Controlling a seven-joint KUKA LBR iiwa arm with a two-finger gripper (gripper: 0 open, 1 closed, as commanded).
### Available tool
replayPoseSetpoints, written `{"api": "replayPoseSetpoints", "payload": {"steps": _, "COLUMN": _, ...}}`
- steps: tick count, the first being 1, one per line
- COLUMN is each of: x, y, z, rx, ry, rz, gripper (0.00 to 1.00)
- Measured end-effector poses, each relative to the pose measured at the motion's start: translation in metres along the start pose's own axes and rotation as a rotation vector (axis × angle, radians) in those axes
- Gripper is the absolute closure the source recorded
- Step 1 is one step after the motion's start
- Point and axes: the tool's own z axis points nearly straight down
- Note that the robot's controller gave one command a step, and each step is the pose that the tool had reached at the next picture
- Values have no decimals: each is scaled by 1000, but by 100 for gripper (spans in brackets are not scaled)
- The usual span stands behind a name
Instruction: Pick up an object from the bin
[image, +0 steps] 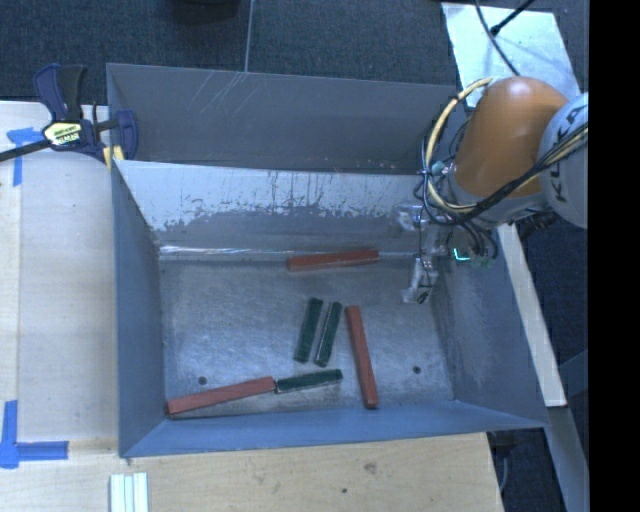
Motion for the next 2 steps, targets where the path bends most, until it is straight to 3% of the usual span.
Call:
{"api": "replayPoseSetpoints", "payload": {"steps": 1, "x": 15, "y": 109, "z": 57, "rx": -2, "ry": -5, "rz": -60, "gripper": 0}}
{"api": "replayPoseSetpoints", "payload": {"steps": 2, "x": 79, "y": 110, "z": 68, "rx": 0, "ry": -2, "rz": -86, "gripper": 0}}
